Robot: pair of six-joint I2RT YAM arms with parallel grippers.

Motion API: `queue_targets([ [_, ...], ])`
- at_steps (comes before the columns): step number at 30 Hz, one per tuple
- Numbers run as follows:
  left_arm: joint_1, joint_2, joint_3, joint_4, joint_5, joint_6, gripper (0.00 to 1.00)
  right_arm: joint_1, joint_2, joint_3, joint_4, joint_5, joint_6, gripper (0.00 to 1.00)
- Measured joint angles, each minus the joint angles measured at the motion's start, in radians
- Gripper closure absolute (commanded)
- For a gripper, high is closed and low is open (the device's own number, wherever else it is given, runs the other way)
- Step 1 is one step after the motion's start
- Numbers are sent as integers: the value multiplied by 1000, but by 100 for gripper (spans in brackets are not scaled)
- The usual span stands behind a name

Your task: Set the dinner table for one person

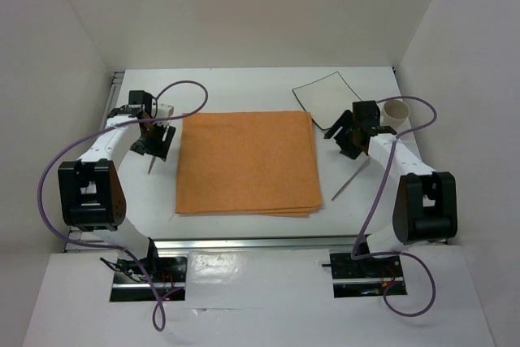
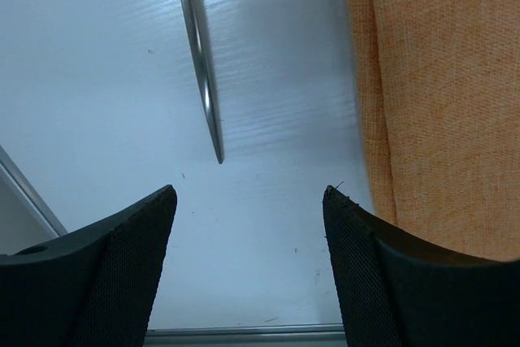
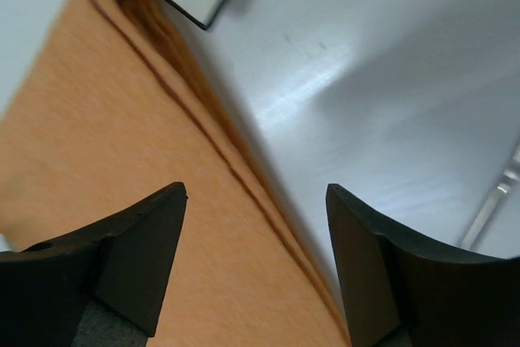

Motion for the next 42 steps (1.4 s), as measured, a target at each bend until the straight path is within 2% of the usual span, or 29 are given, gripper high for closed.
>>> queue_targets([
  [2, 2, 0, 0, -4, 22, -6, 20, 0, 5, -17, 81, -6, 78, 29],
  [5, 3, -3, -4, -3, 38, -19, 20, 0, 26, -46, 231, -11, 201, 29],
  [11, 3, -51, -63, -9, 38, -26, 20, 6, 190, -53, 443, 11, 388, 29],
  [16, 3, -64, -64, -8, 35, -26, 20, 24, 294, -53, 498, 36, 479, 29],
  [23, 3, -64, -64, -11, 31, -26, 20, 43, 336, -53, 594, 105, 579, 29],
  [32, 3, -64, -63, -23, -2, -26, 20, 43, 419, -78, 804, 135, 739, 29],
  [36, 3, -62, -56, -32, -11, -27, 20, 43, 463, -82, 901, 134, 788, 35],
  [39, 3, -53, -42, -34, -20, -28, 20, 43, 490, -89, 945, 135, 824, 48],
  [40, 3, -51, -39, -36, -21, -28, 20, 43, 496, -92, 955, 136, 837, 56],
  [42, 3, -45, -32, -42, -24, -29, 20, 43, 506, -104, 970, 139, 856, 65],
])
